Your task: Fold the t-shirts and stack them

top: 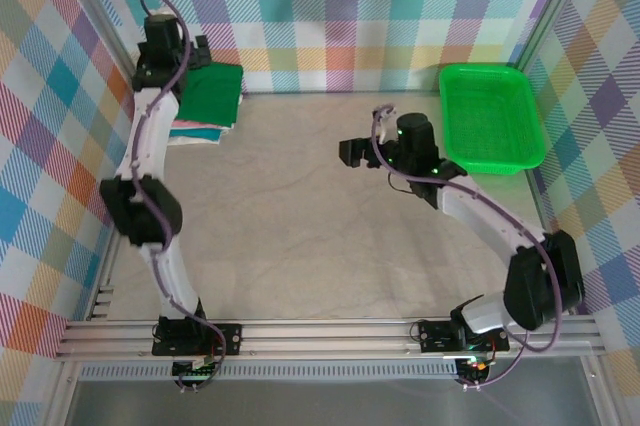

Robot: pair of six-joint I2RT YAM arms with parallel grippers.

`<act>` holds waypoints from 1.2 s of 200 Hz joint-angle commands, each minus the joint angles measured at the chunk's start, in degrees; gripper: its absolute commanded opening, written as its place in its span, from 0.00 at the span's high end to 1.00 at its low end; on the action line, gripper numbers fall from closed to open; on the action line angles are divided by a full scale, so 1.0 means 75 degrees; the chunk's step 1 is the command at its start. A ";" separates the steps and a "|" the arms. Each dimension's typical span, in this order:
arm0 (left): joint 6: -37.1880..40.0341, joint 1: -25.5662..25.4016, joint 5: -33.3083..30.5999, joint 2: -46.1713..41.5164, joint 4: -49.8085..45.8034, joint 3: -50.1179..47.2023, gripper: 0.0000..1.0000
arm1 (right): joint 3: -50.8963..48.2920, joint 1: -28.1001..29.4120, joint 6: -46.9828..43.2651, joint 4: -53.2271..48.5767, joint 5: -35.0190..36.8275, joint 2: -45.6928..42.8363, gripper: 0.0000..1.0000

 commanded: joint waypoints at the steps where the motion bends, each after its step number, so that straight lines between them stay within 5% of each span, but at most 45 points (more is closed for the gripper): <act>1: -0.0560 -0.0510 0.0075 -0.2178 0.2279 -0.3083 0.00 | -0.0644 -0.0039 -0.1273 0.1129 0.1742 -0.0757 0.00; 43: -0.1593 -0.0950 -0.0083 -0.5768 0.4920 -0.8570 0.00 | -0.2039 -0.0501 -0.1738 0.1722 0.3528 -0.2017 0.00; 100: -0.0969 -0.0946 -0.1226 -0.7541 0.4919 -1.2021 0.00 | -0.4207 -0.1193 -0.1496 0.1920 0.4353 -0.3378 0.00; 127: -0.1099 -0.0941 -0.1687 -0.7086 0.5992 -1.2896 0.00 | -0.4866 -0.1481 -0.1324 0.2461 0.4116 -0.2980 0.00; 170: -0.1376 -0.0934 -0.1713 -0.4888 0.6816 -1.2490 0.00 | -0.5107 -0.2005 -0.1107 0.3064 0.3868 -0.2208 0.00; 196: -0.1000 -0.0868 -0.1486 -0.3763 0.8874 -1.2629 0.00 | -0.5098 -0.2596 -0.1115 0.3540 0.3169 -0.1406 0.00; 240: -0.0787 -0.0829 -0.0781 -0.3104 0.8690 -1.2199 0.00 | -0.5072 -0.3165 -0.1390 0.5472 0.2273 -0.0197 0.00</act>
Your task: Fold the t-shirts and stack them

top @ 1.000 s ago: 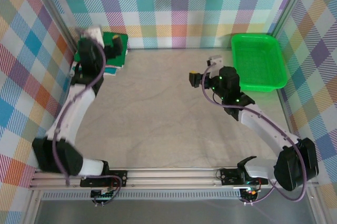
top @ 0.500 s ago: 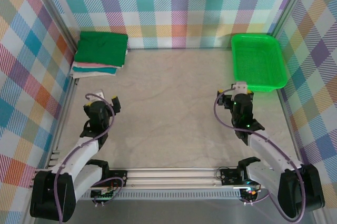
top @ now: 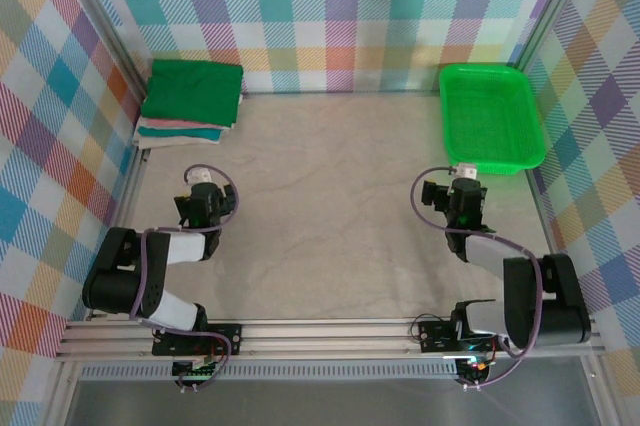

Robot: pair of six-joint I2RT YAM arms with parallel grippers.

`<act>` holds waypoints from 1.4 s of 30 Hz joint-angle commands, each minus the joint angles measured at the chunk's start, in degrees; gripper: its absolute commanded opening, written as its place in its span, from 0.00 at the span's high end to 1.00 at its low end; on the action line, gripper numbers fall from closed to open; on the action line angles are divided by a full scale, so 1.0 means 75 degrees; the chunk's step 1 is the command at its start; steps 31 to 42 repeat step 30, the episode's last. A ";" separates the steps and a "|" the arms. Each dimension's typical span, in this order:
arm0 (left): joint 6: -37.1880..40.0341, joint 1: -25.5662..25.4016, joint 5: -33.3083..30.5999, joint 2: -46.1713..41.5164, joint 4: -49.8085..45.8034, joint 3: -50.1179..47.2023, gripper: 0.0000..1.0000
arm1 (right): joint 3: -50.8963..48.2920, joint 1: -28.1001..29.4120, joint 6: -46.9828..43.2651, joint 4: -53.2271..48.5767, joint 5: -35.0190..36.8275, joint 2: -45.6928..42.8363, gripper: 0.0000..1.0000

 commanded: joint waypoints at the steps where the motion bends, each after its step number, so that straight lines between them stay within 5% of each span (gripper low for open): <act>1: 0.0266 0.0061 0.0494 0.0040 0.0904 0.0027 0.00 | 0.0027 -0.0194 -0.0186 0.1683 -0.0798 0.0410 0.00; 5: 0.0643 0.0038 0.1238 0.0616 0.2851 -0.0678 0.00 | -0.0010 -0.0236 -0.0602 0.2413 -0.1845 0.1153 0.01; 10: 0.1019 -0.0004 0.2122 0.0457 0.3410 -0.1134 0.00 | -0.1084 -0.0235 -0.0848 0.4751 -0.2449 0.1601 0.00; 15: 0.0598 0.0418 0.2321 0.0581 0.0935 0.0251 0.00 | 0.0233 -0.0566 -0.0361 0.2424 -0.2374 0.1725 0.00; 42: 0.0608 0.0383 0.2226 0.0544 0.1171 0.0102 0.00 | 0.0242 -0.0564 -0.0424 0.2392 -0.2394 0.1709 0.00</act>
